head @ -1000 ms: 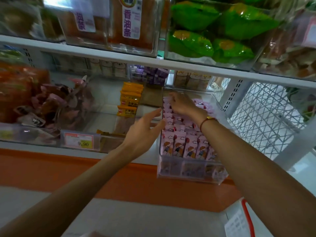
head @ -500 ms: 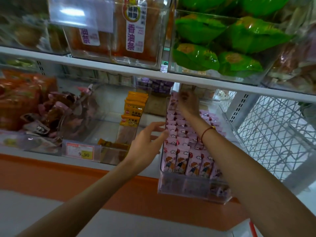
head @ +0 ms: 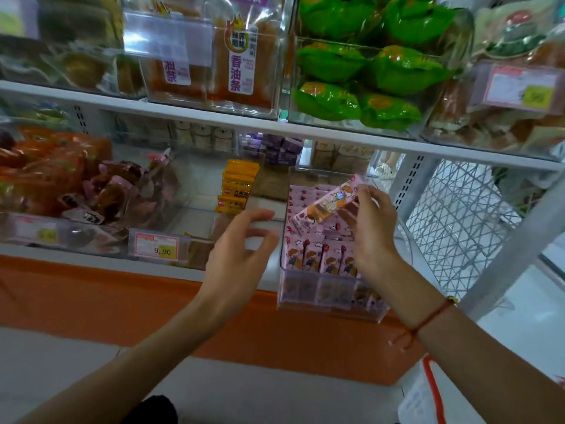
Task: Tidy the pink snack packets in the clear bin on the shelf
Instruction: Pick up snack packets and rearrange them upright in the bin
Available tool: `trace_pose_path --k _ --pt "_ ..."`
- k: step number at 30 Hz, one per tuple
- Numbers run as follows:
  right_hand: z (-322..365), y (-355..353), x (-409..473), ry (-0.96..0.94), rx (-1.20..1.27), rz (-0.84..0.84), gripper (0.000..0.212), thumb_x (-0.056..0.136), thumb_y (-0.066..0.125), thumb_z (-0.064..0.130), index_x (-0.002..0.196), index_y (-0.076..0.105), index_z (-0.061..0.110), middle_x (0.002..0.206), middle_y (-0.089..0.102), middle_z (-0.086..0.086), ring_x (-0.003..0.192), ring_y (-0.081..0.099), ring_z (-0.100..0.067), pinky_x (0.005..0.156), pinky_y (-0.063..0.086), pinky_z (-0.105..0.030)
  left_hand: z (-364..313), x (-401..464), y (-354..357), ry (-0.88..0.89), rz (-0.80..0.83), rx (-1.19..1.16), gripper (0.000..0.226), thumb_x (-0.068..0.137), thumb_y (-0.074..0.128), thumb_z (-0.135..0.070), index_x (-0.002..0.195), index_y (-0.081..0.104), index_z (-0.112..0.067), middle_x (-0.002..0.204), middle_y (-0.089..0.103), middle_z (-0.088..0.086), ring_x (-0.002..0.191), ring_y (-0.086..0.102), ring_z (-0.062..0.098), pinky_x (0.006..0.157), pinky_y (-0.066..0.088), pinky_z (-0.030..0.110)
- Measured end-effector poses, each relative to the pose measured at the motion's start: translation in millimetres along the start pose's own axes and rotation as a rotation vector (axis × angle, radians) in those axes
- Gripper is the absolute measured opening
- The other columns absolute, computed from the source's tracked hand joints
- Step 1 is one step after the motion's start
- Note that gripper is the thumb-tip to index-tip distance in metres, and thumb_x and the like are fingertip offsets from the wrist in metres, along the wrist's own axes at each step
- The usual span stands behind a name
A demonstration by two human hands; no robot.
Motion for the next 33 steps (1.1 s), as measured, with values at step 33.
trace_pose_path --k 33 --pt "-23.8 6.5 -50.9 -0.002 -0.076 0.429 0.034 0.095 0.05 0.031 0.113 0.056 0.002 0.107 0.065 -0.013 0.103 0.064 -0.024 0.088 0.054 -0.036 9.5 3.0 4.8 0.201 0.042 0.222 0.035 0.089 0.055 -0.045 0.123 0.051 -0.036 0.121 0.055 -0.018 0.112 0.052 0.004 0.087 0.048 0.028"
Point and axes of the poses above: each hand's wrist, its own x-axis towards the middle knuckle, its own y-axis out of the palm, z = x × y, the point moved 1 cm from there along x, towards the middle knuckle
